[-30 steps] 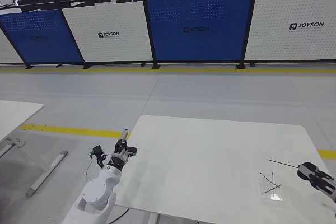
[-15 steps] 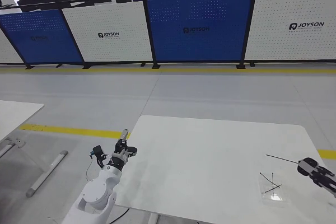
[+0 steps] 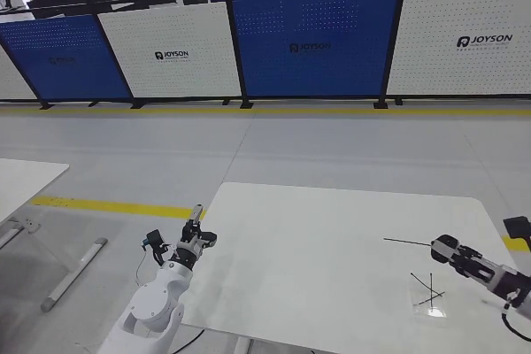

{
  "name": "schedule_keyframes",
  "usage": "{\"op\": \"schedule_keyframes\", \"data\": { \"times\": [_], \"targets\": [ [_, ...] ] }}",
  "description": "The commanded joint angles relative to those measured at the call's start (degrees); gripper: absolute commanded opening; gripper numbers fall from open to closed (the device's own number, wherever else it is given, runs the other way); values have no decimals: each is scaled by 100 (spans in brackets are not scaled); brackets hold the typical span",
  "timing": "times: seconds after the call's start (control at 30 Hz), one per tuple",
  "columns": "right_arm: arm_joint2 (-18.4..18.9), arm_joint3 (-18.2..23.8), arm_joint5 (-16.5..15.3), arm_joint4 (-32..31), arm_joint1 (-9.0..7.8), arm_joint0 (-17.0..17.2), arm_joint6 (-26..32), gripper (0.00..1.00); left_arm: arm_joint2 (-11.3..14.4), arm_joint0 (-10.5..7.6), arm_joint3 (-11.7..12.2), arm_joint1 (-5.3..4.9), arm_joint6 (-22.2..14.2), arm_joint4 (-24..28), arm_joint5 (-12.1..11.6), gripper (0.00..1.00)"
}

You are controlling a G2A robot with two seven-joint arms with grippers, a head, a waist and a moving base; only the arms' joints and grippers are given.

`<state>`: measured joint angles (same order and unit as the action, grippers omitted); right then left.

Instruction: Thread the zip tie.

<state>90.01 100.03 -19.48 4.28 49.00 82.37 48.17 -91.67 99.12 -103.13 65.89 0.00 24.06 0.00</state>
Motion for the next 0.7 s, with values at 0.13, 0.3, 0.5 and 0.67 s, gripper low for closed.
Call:
{"op": "schedule_keyframes", "data": {
  "times": [0.13,0.3,0.5,0.67],
  "targets": [
    [-17,103,0,-96,10,2,-160,0,0,0,0,0,0,0,0,100],
    [-316,548,0,-696,88,201,-1100,0,0,0,0,0,0,0,0,100],
    [-1381,447,0,-3167,96,133,-3041,0,0,0,0,0,0,0,0,100],
    [-1825,216,0,-3290,52,43,-3446,0,0,0,0,0,0,0,0,100]
  ]
}}
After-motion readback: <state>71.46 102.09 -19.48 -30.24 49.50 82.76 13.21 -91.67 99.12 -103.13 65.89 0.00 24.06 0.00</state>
